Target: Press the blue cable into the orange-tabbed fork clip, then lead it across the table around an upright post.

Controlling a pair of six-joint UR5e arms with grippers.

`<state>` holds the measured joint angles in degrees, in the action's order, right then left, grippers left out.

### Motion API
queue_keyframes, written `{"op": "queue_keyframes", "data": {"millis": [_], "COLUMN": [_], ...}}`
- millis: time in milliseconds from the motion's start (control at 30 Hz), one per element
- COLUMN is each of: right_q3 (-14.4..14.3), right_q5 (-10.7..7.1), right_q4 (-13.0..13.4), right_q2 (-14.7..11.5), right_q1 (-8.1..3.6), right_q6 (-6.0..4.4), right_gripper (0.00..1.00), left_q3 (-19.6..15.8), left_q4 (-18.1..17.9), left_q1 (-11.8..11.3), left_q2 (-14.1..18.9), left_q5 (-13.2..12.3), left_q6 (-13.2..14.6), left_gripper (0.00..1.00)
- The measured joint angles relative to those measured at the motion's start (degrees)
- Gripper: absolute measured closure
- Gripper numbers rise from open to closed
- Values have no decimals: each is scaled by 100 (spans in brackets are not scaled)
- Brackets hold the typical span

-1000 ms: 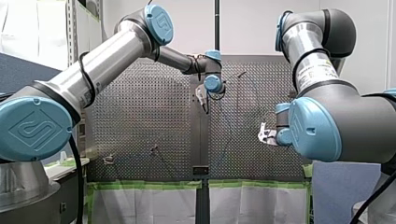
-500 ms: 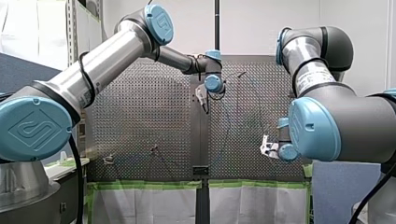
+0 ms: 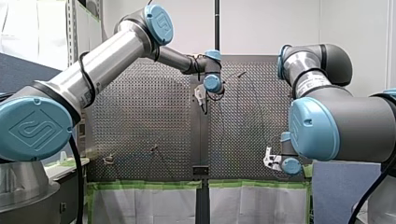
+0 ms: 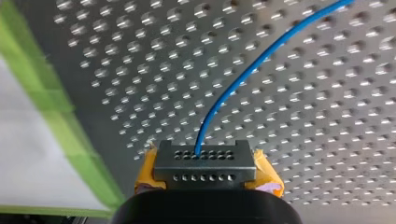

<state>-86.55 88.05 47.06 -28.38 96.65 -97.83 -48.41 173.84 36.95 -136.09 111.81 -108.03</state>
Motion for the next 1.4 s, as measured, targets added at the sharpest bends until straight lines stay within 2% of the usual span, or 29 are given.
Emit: {"op": "queue_keyframes", "data": {"millis": [200, 567, 800, 1067, 1400], "right_q3": [18, 26, 28, 28, 28], "right_q5": [-1, -12, -25, -38, -42], "right_q4": [-12, -20, -26, -33, -57], "right_q2": [313, 844, 1164, 1567, 1644], "right_q1": [-11, -48, -59, -59, -60], "right_q6": [55, 69, 77, 78, 103], "right_gripper": [99, 99, 99, 99, 99], "left_q3": [0, -1, 0, -1, 0], "left_q4": [174, 255, 447, 469, 524], "left_q1": [27, 41, 52, 34, -45], "left_q2": [0, 4, 7, 52, 101], "left_q5": [-56, -189, -393, -701, -1233], "left_q6": [4, -65, -349, -733, -1269], "left_gripper": [0, 0, 0, 0, 0]}}
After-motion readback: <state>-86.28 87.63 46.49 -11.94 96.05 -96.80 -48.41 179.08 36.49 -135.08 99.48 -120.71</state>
